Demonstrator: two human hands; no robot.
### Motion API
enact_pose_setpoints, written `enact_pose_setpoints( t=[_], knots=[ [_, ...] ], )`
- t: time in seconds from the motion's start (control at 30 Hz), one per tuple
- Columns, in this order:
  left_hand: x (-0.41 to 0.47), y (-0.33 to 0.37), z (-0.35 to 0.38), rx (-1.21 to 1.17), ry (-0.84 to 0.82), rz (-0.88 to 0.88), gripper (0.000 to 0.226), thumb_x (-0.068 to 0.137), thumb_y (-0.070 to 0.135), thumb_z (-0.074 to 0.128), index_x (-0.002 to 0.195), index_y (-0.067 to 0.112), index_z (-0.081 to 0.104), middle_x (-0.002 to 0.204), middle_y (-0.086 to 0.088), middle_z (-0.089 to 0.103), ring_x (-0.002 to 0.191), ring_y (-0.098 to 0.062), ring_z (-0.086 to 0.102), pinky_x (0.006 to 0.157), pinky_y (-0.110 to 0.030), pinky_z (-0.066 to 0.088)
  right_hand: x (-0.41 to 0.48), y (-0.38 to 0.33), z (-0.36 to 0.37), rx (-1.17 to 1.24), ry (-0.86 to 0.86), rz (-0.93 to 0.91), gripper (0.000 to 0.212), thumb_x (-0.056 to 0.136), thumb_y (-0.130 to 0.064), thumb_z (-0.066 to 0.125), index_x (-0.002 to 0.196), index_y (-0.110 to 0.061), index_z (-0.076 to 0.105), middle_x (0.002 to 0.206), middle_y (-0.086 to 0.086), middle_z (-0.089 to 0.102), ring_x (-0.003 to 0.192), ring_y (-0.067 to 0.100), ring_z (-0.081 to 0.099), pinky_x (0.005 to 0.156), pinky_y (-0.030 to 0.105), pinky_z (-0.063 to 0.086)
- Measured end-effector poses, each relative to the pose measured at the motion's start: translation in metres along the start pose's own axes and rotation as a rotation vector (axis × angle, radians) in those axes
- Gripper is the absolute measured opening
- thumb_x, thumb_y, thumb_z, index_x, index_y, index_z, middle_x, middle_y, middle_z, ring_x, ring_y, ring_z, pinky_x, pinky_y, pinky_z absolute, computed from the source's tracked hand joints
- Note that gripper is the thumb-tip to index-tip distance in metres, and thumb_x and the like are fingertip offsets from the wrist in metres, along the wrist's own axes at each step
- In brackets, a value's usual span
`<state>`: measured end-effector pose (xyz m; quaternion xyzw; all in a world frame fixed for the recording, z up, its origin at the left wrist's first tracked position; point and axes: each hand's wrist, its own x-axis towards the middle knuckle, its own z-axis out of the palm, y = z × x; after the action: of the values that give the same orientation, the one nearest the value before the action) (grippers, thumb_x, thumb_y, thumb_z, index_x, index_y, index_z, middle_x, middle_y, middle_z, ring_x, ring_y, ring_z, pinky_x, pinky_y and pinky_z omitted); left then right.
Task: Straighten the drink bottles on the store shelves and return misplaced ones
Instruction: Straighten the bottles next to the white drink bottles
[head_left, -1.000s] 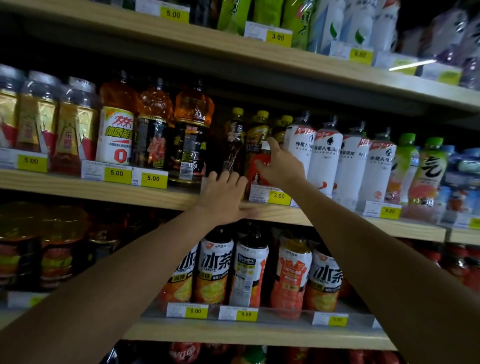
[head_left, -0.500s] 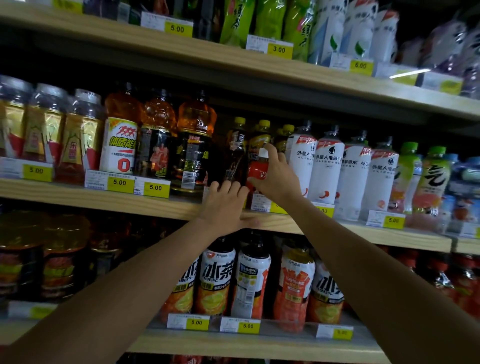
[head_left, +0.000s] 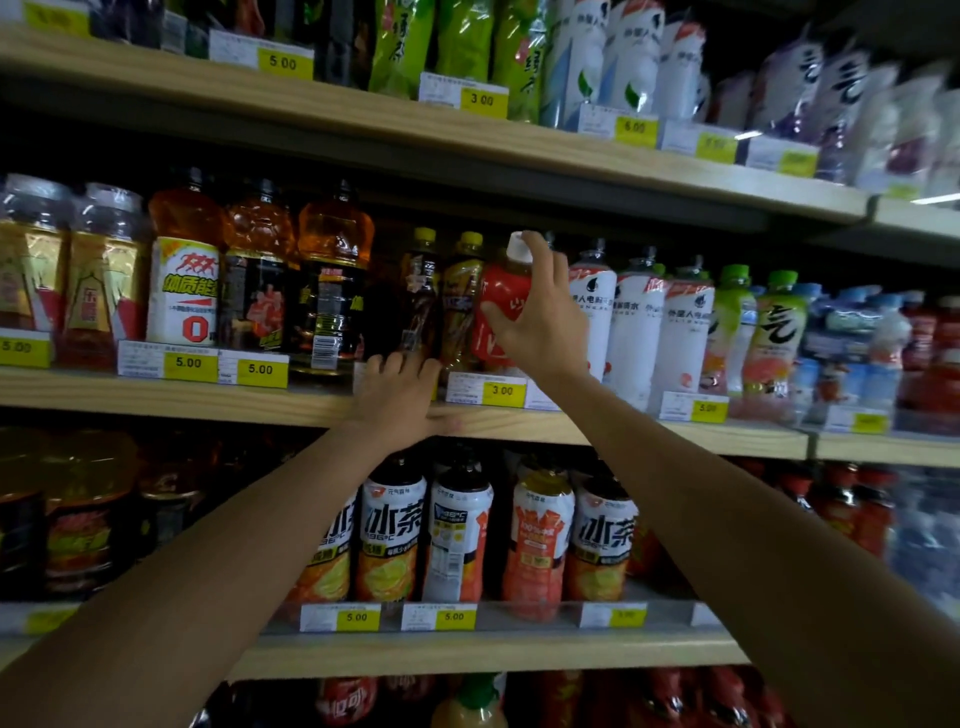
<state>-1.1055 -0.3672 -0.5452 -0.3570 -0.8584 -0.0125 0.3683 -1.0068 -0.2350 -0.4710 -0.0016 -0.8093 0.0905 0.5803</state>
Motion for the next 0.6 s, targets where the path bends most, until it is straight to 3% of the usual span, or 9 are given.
enact_pose_setpoints(
  t=[0.13,0.23,0.37,0.5,0.6],
  knots=[
    [-0.002,0.009,-0.013,-0.040,-0.129,-0.070,0.090,0.080,0.074,0.041,0.143,0.013,0.024,0.148,-0.012,0.028,0.133,-0.030,0.029,0.108,-0.047,0.021,-0.018,0.020,-0.027,-0.021,-0.020,0.015,0.075,0.080,-0.038,0.067,0.142,-0.024,0.027,0.137,0.003,0.042,0.087,0.021,0.062,0.047,0.014,0.030],
    [-0.007,0.028,-0.015,-0.013,-0.078,-0.049,0.082,0.085,0.066,0.041,0.144,0.013,0.020,0.148,-0.010,0.025,0.134,-0.029,0.025,0.109,-0.049,0.022,-0.036,0.040,-0.045,-0.024,-0.029,0.062,0.076,0.081,-0.040,0.065,0.143,-0.027,0.023,0.138,0.004,0.041,0.094,0.024,0.063,0.058,0.023,0.046],
    [-0.008,0.082,-0.011,0.072,0.037,0.161,0.072,0.088,0.056,0.042,0.145,0.015,0.024,0.152,-0.009,0.020,0.137,-0.028,0.019,0.110,-0.044,0.018,-0.059,0.071,-0.068,-0.041,-0.025,0.118,0.080,0.078,-0.040,0.066,0.144,-0.028,0.022,0.134,0.005,0.040,0.111,0.027,0.053,0.075,0.037,0.053],
    [0.013,0.153,-0.007,-0.013,0.049,0.202,0.067,0.091,0.052,0.043,0.144,0.014,0.028,0.150,-0.009,0.025,0.134,-0.028,0.025,0.106,-0.042,0.024,-0.077,0.118,-0.096,-0.062,0.010,0.139,0.080,0.076,-0.041,0.064,0.143,-0.027,0.023,0.132,0.005,0.040,0.105,0.024,0.053,0.068,0.031,0.048],
    [0.027,0.206,-0.003,0.013,0.095,0.238,0.061,0.089,0.050,0.044,0.136,0.012,0.038,0.137,-0.009,0.039,0.124,-0.028,0.036,0.096,-0.040,0.034,-0.090,0.166,-0.121,-0.115,0.008,0.140,0.082,0.075,-0.041,0.064,0.144,-0.027,0.023,0.132,0.007,0.040,0.107,0.023,0.052,0.066,0.029,0.046]
  ],
)
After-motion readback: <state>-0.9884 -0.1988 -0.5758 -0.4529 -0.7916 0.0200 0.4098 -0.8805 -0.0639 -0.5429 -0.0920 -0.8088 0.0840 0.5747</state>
